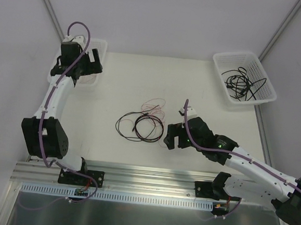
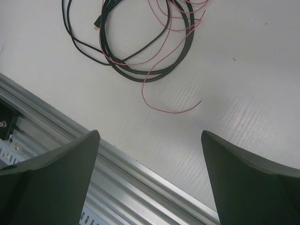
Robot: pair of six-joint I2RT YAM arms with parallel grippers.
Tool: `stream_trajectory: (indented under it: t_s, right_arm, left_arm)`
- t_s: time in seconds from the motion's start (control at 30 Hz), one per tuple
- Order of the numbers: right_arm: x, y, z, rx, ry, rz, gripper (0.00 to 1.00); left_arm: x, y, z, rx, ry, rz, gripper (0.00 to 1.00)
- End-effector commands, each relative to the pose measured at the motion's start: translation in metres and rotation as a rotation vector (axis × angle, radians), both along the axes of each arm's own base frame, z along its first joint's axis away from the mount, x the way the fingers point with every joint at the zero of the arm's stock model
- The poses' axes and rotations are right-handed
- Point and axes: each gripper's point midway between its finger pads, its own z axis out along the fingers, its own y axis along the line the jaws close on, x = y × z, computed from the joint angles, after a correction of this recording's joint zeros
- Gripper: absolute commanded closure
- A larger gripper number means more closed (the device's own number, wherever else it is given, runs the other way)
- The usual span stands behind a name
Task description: Untangle the cables
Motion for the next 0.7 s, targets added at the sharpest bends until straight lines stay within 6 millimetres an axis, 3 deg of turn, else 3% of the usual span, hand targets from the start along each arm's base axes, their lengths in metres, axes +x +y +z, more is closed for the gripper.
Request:
stream_trajectory:
  t_s: [0.0,0.03,0.07,0.1,0.17,0.2,0.27,0.3,0.4,0.53,0.67]
  right_arm:
    - [0.008,0.000,0.012,0.041,-0.021,-0.060,0.05]
    - [0.008,0.000,0.012,0.047,-0.016,-0.071,0.06]
    - [0.008,-0.001,0.012,0.046,-0.013,-0.078,0.05]
    - [0.007,-0.002,0.012,0.051,-0.010,-0.083,0.05]
    - [0.006,-0.003,0.009,0.055,0.002,-0.097,0.05]
    - [0.006,-0.004,0.009,0.058,0.004,-0.104,0.06]
    - [0.003,-0.006,0.005,0.067,0.022,-0.118,0.06]
    - [0.004,-0.006,0.005,0.072,0.024,-0.126,0.06]
    - [0.000,-0.005,0.001,0.086,0.043,-0.128,0.07]
    - [-0.001,-0.006,-0.001,0.085,0.055,-0.135,0.08]
    - [-0.004,-0.007,-0.001,0.085,0.061,-0.128,0.09]
  left_arm:
    - [-0.047,-0.072,-0.003,-0.115,0.000,-0.171,0.05]
    - [-0.058,-0.086,-0.008,-0.125,0.011,-0.204,0.05]
    - [-0.075,-0.112,-0.003,-0.134,0.001,-0.274,0.05]
    - [-0.092,-0.125,-0.024,-0.154,0.052,-0.302,0.06]
    - [-0.120,-0.156,-0.029,-0.193,0.070,-0.387,0.06]
    - [-0.136,-0.163,-0.049,-0.209,0.122,-0.403,0.08]
    - [-0.161,-0.186,-0.056,-0.256,0.155,-0.449,0.09]
    - [-0.175,-0.193,-0.071,-0.261,0.196,-0.457,0.10]
    - [-0.198,-0.212,-0.090,-0.240,0.250,-0.478,0.12]
    - [-0.210,-0.228,-0.117,-0.211,0.309,-0.457,0.15]
    - [-0.201,-0.241,-0.127,-0.203,0.319,-0.444,0.19]
